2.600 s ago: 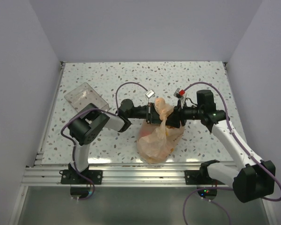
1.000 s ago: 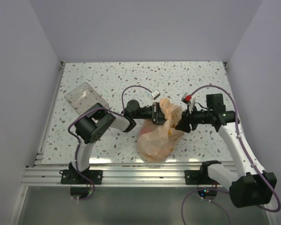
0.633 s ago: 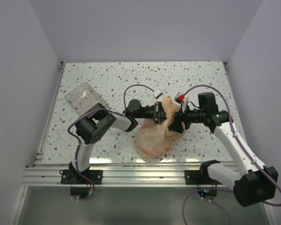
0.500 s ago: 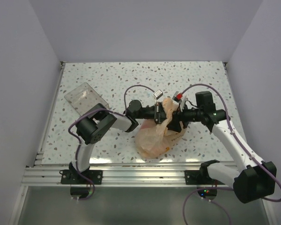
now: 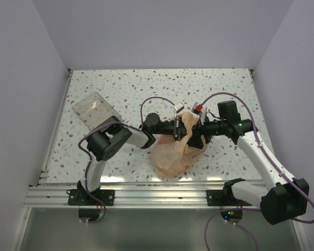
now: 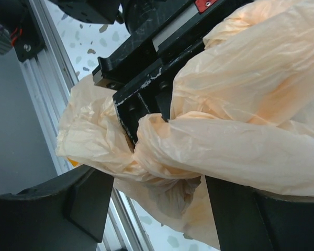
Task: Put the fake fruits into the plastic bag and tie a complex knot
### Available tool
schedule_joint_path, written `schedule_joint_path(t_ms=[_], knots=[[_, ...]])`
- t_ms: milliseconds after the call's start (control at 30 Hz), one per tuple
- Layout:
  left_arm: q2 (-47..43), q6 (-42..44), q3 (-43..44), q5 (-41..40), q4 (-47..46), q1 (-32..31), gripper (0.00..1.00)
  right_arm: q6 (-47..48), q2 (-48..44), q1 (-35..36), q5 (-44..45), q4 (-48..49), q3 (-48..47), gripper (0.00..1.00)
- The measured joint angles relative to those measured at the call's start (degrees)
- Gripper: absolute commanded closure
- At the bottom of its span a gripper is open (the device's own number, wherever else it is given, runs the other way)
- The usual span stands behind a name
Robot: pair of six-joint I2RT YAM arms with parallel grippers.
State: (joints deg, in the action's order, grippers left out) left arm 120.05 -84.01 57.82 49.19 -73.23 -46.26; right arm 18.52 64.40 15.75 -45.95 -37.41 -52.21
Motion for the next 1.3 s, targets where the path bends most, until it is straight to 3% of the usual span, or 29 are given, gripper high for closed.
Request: schedule_joint_path(t_ms=[267,433,600,1100,1300], knots=[[0.0,0.0,0.0,1.1,-0.1,0.1,1.00,13.5,-1.4,-1.2,1.7,-13.3,-5.2,0.32],[0.1,0.0,0.0,1.1,0.0,0.2,1.00,24.0,-1.8,-6.1,1.8,-22.1,-8.3,0.41],[0.1,0.0,0.0,1.1,0.0,0.4,1.00,32.2,-1.8,-6.5,2.1,-26.8,-9.2,0.50],[0.6,-0.7,0.0,1.1,0.0,0.5,0.95,31.2,0.2,-4.4,1.2,-18.4,-7.4,0.49],[0.6,-0.8,0.0,1.4,0.0,0.5,0.95,29.7,0.2,-1.8,1.1,-16.3,-7.2,0.60]])
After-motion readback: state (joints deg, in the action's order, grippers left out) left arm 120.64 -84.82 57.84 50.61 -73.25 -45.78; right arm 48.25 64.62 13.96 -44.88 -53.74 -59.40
